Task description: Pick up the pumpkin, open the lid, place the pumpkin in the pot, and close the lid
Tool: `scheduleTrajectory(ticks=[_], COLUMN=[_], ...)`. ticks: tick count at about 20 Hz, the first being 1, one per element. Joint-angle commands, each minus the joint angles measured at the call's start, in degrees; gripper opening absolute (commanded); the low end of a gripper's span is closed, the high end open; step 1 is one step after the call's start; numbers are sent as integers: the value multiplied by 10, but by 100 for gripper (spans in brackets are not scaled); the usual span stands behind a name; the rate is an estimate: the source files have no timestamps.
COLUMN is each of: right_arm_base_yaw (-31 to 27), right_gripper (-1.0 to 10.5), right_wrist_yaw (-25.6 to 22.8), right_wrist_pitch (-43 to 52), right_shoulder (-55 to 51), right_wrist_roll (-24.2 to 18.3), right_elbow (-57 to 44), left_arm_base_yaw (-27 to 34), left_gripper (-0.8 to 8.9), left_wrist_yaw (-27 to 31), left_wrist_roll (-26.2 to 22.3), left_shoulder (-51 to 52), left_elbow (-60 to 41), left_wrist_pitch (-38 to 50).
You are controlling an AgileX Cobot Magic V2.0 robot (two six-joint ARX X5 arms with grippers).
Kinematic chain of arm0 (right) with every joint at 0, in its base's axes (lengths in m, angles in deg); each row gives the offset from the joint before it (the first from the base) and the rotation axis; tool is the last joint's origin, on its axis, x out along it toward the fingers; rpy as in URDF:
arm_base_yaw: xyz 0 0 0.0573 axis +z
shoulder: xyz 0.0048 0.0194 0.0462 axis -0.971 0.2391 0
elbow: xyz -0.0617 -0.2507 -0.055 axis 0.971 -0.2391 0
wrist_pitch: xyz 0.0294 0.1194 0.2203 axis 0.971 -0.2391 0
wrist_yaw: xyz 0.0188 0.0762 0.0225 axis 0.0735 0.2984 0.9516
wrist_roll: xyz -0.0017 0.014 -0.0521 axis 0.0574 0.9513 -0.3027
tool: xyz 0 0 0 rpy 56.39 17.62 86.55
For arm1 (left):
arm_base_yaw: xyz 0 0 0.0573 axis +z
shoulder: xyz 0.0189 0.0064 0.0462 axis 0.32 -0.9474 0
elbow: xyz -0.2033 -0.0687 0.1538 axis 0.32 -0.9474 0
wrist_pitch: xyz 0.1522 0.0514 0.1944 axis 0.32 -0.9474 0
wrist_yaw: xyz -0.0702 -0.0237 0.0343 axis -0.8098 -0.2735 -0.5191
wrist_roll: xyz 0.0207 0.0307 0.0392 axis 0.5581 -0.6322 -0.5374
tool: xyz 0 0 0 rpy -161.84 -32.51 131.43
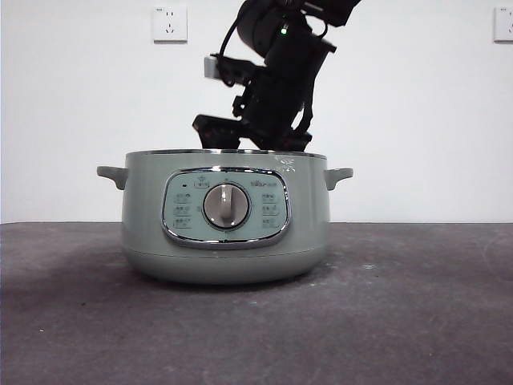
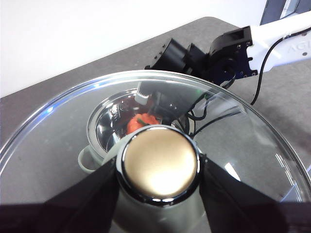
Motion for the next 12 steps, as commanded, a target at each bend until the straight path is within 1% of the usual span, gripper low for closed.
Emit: scheduleTrajectory(ticks=[1,2,3,4,5,6,12], right_arm_base_yaw=[5,6,7,8,7,7,7], right_gripper=[-11,35,179,394,556,572,576], right_wrist_yaw=[-1,-1,-1,-1,-1,-1,-2], right_wrist_pitch=[2,1,-1,-2,-2,-3,-3], right_shoulder=[10,10,10,10,10,10,-7], right_wrist_roll=[-4,-4,-3,-2,-1,-1,12], right_elbow=[2,2,2,2,2,2,3], left_arm_base_yaw=[1,1,1,1,1,1,1], left_gripper=[-8,-8,-8,-8,-8,-8,-8], left_wrist_yaw=[-2,-2,-2,-2,-3,-3,-3], left_wrist_roll=[5,5,5,5,5,5,0], left_shoulder=[7,7,7,7,7,7,3], left_elbow=[3,3,3,3,3,3,3], left_wrist_pitch=[25,24,24,24,24,24,25])
